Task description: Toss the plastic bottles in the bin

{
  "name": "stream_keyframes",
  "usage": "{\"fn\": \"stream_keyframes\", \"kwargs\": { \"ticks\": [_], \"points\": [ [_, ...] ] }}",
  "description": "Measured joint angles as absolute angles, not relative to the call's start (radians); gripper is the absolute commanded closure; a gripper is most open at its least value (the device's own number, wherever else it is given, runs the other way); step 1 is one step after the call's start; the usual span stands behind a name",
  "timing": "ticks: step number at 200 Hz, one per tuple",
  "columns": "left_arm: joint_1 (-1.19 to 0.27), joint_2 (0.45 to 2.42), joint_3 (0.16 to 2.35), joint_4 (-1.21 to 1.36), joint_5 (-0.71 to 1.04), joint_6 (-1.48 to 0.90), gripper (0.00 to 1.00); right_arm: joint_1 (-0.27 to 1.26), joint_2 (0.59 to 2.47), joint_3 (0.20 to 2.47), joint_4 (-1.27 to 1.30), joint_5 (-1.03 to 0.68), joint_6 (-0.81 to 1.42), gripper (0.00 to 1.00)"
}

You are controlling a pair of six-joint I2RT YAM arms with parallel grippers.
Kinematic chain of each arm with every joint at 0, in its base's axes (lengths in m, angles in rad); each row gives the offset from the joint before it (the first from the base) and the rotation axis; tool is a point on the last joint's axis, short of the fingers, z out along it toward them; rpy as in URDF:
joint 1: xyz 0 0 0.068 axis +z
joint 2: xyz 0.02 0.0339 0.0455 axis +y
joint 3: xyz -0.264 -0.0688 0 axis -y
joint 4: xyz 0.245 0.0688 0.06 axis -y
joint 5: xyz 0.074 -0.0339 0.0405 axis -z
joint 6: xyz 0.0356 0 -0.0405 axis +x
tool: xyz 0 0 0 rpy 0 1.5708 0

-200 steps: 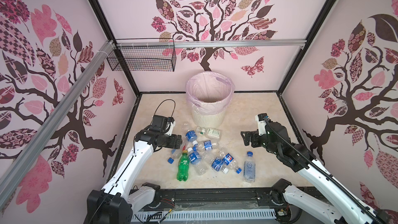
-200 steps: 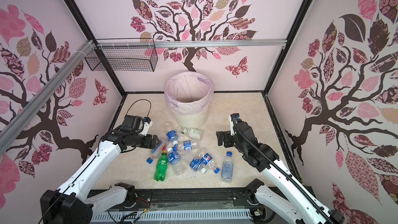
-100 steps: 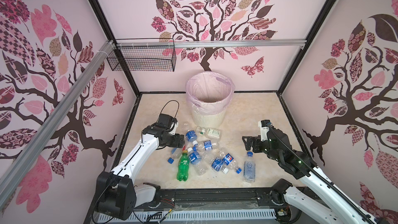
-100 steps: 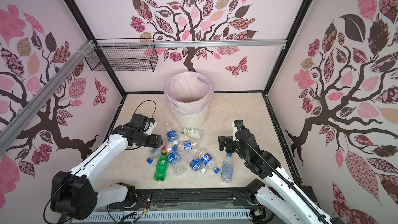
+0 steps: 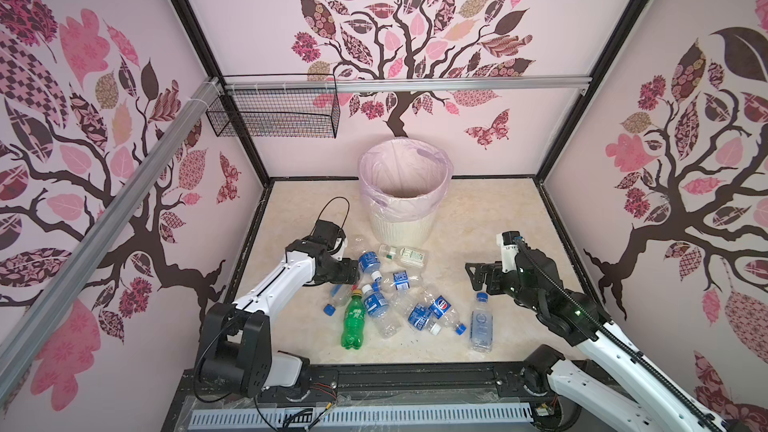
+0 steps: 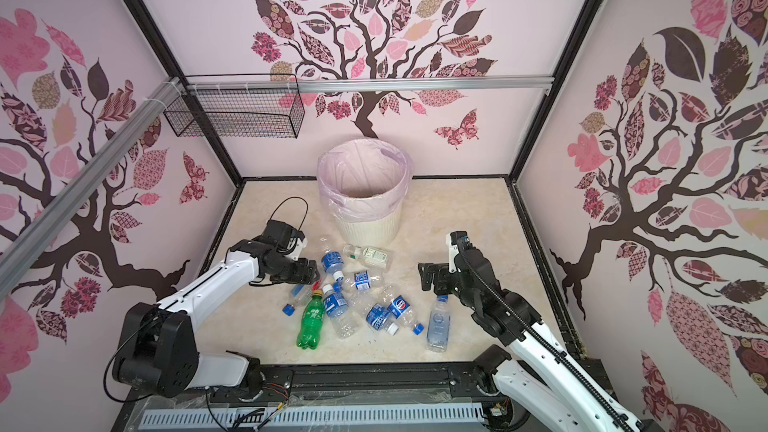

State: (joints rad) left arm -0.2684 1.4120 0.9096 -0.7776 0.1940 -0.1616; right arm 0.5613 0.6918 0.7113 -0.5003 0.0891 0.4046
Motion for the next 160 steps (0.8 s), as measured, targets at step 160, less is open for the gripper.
{"fn": "stream_keyframes", "kwargs": {
  "ticks": [160],
  "points": [
    [-0.3,1.553,0.911,-0.797,0.062,-0.211,0.47,0.561,0.659,0.711,-0.49,0.077,0.397,0.0]
  ]
}}
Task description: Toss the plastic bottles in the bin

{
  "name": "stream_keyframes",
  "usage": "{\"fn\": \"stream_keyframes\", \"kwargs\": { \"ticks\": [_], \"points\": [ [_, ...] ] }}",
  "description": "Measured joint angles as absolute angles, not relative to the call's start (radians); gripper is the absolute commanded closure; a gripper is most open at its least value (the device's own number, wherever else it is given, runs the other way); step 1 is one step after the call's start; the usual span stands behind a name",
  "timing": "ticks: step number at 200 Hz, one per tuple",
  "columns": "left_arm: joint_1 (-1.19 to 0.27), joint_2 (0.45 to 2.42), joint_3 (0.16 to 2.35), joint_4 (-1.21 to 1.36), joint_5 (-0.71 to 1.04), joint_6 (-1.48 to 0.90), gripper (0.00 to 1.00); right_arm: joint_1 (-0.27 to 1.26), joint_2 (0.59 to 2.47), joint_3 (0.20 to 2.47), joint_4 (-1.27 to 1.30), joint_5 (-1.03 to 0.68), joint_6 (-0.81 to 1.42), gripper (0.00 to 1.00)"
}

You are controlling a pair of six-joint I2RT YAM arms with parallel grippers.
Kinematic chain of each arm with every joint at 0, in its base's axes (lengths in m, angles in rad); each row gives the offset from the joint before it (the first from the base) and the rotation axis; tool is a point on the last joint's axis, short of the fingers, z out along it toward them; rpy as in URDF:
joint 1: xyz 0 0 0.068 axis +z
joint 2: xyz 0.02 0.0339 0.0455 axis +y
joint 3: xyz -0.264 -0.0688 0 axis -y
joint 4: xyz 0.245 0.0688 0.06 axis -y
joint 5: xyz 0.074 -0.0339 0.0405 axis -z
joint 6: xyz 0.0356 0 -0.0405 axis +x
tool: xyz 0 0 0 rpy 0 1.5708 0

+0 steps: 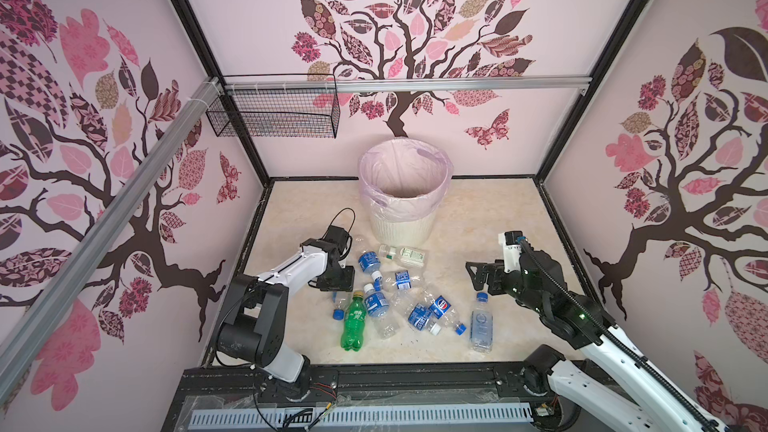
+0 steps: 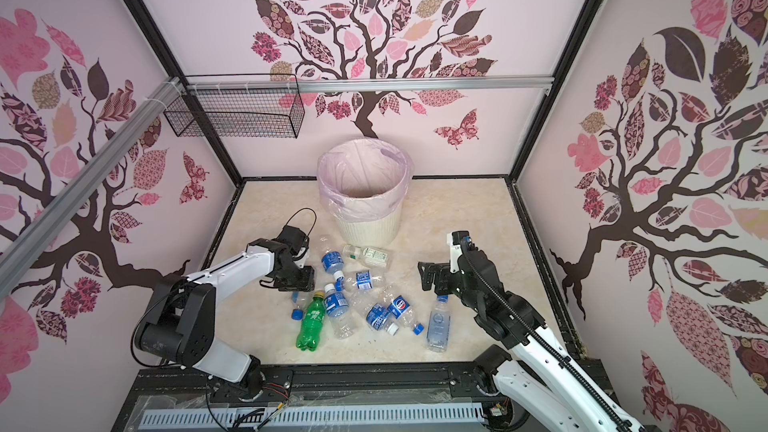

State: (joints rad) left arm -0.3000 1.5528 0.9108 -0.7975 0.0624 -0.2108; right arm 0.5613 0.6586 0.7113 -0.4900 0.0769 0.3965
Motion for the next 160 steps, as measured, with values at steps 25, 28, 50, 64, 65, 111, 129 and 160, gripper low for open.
{"fn": "stream_keyframes", "kwargs": {
  "ticks": [25,28,50,64,65,111,129,160],
  "points": [
    [-0.3,1.542,0.911,-0.804,0.026,-0.211,0.5,0.561,0.659,0.711,-0.49,0.077,0.395,0.0],
    [-0.3,1.539,0.911,-0.805,0.022,-0.211,0.51,0.561,0.659,0.711,-0.49,0.077,0.395,0.0],
    [-0.292,1.5,0.911,-0.812,-0.007,-0.209,0.53,0.561,0.66,0.711,-0.49,0.077,0.392,0.0],
    [-0.278,1.451,0.913,-0.822,-0.014,-0.208,0.53,0.561,0.663,0.711,-0.49,0.077,0.389,0.0],
    [-0.276,1.448,0.913,-0.822,-0.015,-0.208,0.53,0.561,0.663,0.711,-0.491,0.077,0.389,0.0],
    [-0.12,1.162,0.945,-0.852,0.028,-0.183,0.49,0.561,0.681,0.709,-0.494,0.075,0.381,0.0],
    [-0.1,1.054,0.999,-0.87,0.063,-0.163,0.49,0.561,0.687,0.699,-0.493,0.071,0.381,0.0],
    [-0.099,0.932,1.114,-0.876,0.145,-0.171,0.49,0.561,0.72,0.693,-0.492,0.052,0.381,0.0]
  ]
}}
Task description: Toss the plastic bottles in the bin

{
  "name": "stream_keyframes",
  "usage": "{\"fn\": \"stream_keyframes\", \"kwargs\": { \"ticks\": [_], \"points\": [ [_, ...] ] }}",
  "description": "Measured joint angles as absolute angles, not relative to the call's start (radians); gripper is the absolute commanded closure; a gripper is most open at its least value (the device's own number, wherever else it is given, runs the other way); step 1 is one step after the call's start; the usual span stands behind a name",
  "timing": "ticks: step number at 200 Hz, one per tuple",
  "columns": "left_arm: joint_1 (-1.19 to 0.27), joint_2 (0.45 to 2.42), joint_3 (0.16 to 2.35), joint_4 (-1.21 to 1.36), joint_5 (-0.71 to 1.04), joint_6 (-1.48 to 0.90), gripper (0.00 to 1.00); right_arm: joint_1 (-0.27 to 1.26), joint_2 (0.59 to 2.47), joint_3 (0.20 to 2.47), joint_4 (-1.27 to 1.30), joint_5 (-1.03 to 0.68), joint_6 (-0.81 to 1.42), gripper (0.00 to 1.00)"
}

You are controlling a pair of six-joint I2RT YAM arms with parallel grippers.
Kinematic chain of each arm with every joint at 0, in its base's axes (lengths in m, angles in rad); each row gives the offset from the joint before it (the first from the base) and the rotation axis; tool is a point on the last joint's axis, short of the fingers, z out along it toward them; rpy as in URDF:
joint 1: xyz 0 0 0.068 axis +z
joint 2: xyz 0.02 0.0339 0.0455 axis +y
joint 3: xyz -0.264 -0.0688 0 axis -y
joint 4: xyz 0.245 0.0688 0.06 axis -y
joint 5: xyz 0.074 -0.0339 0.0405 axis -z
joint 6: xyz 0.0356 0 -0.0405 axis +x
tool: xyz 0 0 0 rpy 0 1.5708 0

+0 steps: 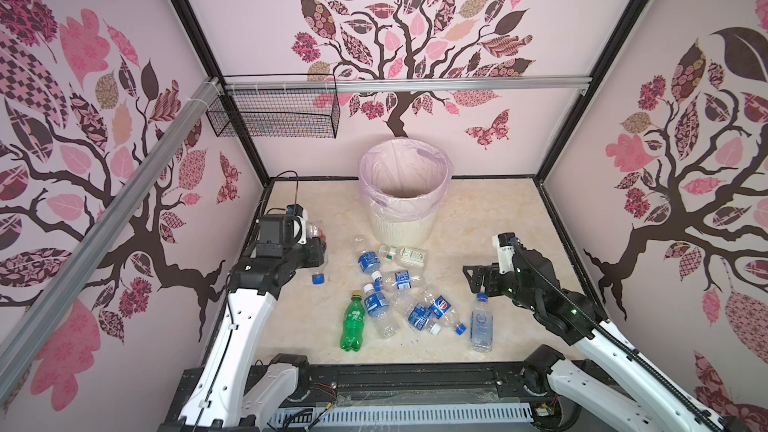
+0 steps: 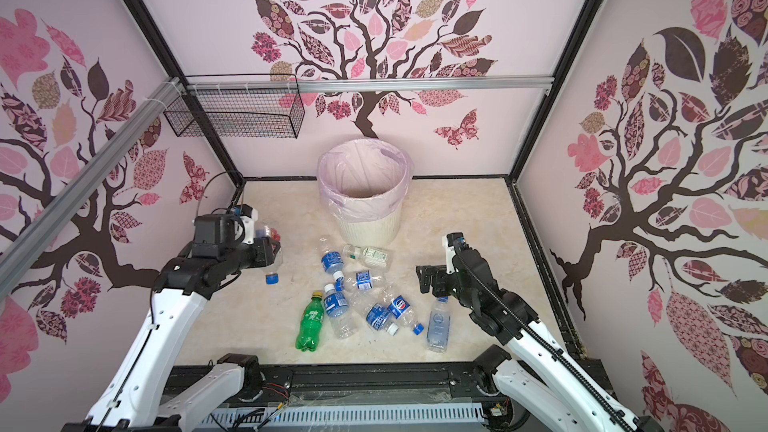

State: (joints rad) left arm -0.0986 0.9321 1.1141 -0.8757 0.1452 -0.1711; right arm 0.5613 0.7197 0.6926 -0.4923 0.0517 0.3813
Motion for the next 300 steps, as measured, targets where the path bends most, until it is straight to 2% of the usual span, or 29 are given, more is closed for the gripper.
{"fn": "stream_keyframes", "kwargs": {
  "ticks": [38,78,108,125,140,166,188,208,262,300],
  "points": [
    [-0.098,0.881,1.216,-0.824,0.304,-0.239,0.47,0.561,0.736,0.693,-0.493,0.047,0.378,0.0],
    [-0.098,1.0,1.372,-0.636,0.475,-0.358,0.51,0.561,0.736,0.693,-0.493,0.047,0.378,0.0],
    [-0.17,1.257,1.597,-0.508,0.505,-0.414,0.47,0.561,0.732,0.693,-0.493,0.047,0.378,0.0],
    [-0.252,1.451,1.783,-0.493,0.501,-0.411,0.36,0.561,0.728,0.693,-0.493,0.047,0.379,0.0],
    [-0.3,1.625,1.959,-0.518,0.495,-0.393,0.27,0.561,0.727,0.693,-0.493,0.047,0.382,0.01],
    [-0.333,1.859,2.206,-0.664,0.456,-0.34,0.23,0.561,0.726,0.693,-0.494,0.045,0.387,0.0],
    [-0.332,1.842,2.123,-0.727,0.402,-0.301,0.12,0.561,0.721,0.693,-0.495,0.044,0.389,0.0],
    [-0.31,1.704,1.948,-0.738,0.374,-0.295,0.11,0.561,0.724,0.693,-0.493,0.043,0.389,0.0],
    [-0.165,1.311,1.644,-0.731,0.337,-0.255,0.1,0.561,0.794,0.701,-0.515,0.031,0.408,0.0],
    [-0.157,1.169,1.415,-0.788,0.277,-0.201,0.08,0.561,0.823,0.762,-0.623,0.081,0.438,0.0]
  ]
}}
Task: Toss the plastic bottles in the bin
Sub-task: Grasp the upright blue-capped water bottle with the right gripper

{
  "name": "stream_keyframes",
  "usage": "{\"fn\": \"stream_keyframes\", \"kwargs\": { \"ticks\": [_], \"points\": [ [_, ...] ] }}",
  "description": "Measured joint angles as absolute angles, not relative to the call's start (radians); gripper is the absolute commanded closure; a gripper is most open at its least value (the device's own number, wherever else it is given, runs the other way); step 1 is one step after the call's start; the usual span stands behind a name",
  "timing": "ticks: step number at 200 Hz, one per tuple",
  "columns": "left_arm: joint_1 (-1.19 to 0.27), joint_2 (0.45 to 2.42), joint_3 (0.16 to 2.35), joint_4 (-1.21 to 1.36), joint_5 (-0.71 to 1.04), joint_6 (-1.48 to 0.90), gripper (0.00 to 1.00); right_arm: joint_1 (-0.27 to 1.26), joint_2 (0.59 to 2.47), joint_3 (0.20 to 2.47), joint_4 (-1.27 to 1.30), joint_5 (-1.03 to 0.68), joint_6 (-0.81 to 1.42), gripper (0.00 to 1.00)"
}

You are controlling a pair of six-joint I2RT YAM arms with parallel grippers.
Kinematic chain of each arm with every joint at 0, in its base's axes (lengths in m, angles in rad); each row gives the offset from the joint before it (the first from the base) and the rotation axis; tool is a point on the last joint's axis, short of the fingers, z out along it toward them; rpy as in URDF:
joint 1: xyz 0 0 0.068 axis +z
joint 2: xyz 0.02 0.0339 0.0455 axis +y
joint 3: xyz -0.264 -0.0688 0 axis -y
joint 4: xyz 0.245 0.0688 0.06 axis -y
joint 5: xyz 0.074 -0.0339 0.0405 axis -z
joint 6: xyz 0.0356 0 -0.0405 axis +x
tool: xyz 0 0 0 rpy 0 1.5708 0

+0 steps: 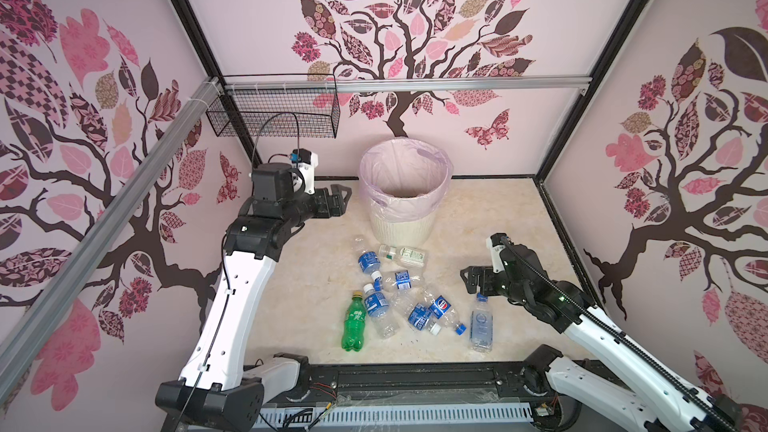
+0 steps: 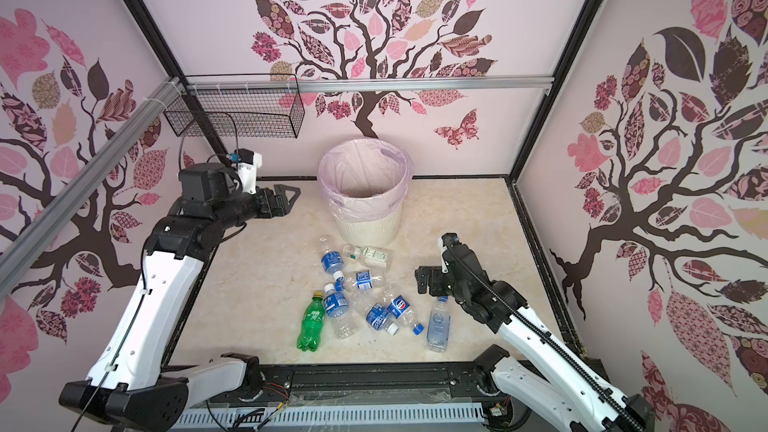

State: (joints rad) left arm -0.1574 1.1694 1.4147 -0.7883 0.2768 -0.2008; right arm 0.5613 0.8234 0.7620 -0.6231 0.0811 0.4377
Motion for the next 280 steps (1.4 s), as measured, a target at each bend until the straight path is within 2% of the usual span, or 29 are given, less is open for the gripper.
{"fn": "stream_keyframes", "kwargs": {
  "ticks": [72,118,157,194,233,280],
  "points": [
    [-0.157,0.948,1.07,-0.848,0.191,-0.165,0.06,0.561,0.873,0.825,-0.865,0.134,0.519,0.02],
    [-0.157,0.891,0.944,-0.817,0.178,-0.177,0.06,0.561,0.939,0.812,-0.909,0.041,0.583,0.01],
    [-0.157,0.86,0.878,-0.78,0.165,-0.188,0.06,0.561,0.91,0.679,-0.898,-0.02,0.667,0.03],
    [-0.157,0.849,0.861,-0.751,0.159,-0.19,0.06,0.561,0.924,0.583,-0.857,-0.046,0.715,0.1],
    [-0.157,0.849,0.856,-0.741,0.159,-0.189,0.06,0.561,0.983,0.553,-0.78,-0.057,0.744,0.24],
    [-0.157,0.848,0.856,-0.742,0.147,-0.186,0.07,0.561,0.993,0.5,-0.695,-0.057,0.767,0.32]
  ]
}}
